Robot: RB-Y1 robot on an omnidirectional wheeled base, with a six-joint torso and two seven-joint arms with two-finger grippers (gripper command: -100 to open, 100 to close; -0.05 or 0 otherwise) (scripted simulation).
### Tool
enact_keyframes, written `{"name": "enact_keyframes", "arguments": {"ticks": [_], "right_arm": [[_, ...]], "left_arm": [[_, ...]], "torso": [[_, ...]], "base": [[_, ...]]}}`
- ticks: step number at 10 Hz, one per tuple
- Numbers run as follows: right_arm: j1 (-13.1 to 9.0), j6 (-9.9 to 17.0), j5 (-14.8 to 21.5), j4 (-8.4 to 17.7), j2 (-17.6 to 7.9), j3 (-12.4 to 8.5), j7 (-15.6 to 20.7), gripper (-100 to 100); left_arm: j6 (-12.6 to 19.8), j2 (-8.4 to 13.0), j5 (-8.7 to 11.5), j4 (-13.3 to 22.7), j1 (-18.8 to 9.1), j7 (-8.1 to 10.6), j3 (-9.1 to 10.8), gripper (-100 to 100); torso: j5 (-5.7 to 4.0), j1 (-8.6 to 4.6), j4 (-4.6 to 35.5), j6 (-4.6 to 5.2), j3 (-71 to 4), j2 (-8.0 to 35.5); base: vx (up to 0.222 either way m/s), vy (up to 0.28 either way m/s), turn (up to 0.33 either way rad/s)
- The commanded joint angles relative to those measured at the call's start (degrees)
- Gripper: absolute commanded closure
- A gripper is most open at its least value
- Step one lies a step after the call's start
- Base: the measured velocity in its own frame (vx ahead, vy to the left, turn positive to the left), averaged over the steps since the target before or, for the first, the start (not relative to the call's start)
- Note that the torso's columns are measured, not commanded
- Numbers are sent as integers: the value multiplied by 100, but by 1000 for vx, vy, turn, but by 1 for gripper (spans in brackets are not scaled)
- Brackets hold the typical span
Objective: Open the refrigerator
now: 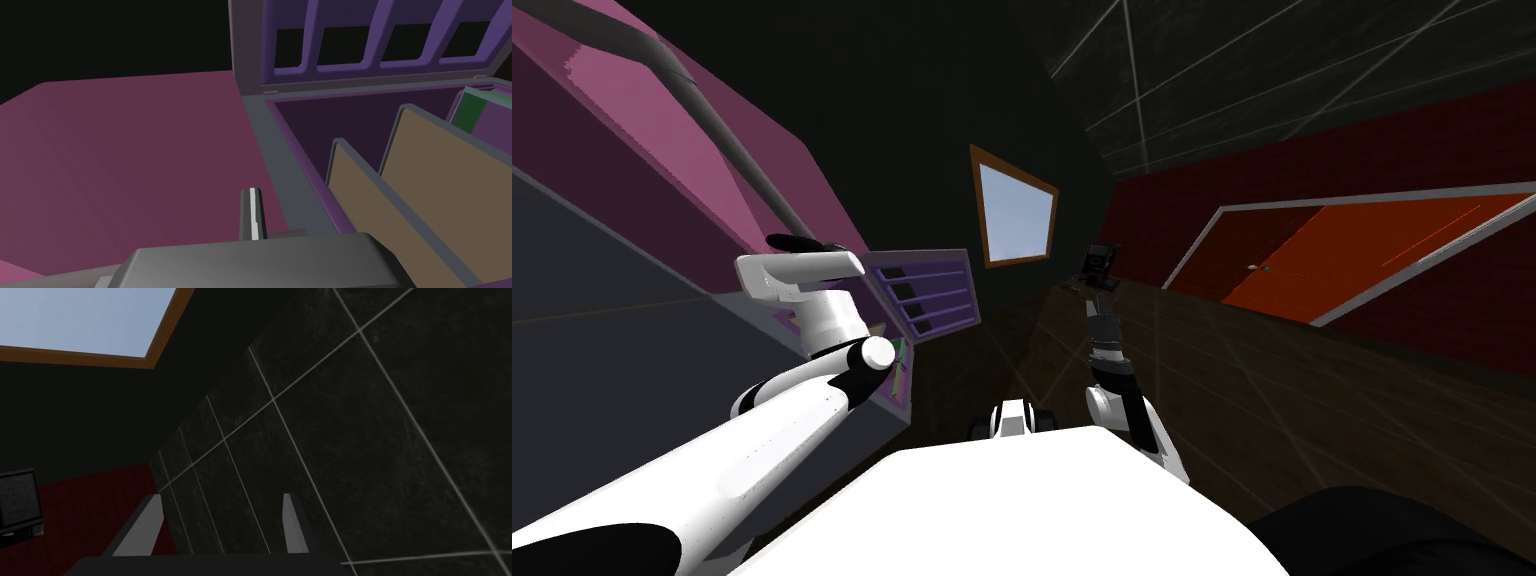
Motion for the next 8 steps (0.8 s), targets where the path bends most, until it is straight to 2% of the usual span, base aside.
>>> {"name": "enact_keyframes", "arguments": {"ticks": [1,3,4,5,6,8], "right_arm": [[1,0,0,0,0,0,0,0],[1,0,0,0,0,0,0,0],[1,0,0,-1,0,0,0,0],[0,0,0,0,0,1,0,0],[0,0,0,0,1,1,0,0],[1,0,0,0,0,0,0,0]], "left_arm": [[32,71,-155,-68,28,47,90,100],[63,169,-429,-102,71,144,235,100],[63,169,-429,-102,71,144,235,100],[79,218,-566,-119,92,192,307,100],[79,218,-566,-119,92,192,307,100],[110,316,-839,-153,136,289,452,100]], "torso": [[6,4,-9,15,-5,-9],[6,-4,-6,22,5,6],[6,1,-4,21,10,16],[6,-3,2,23,24,39],[5,-2,5,21,27,40],[10,10,-3,19,11,14]], "base": [[240,-136,28],[285,-163,42],[233,-188,29],[233,-203,34],[214,-168,23],[308,-182,49]]}}
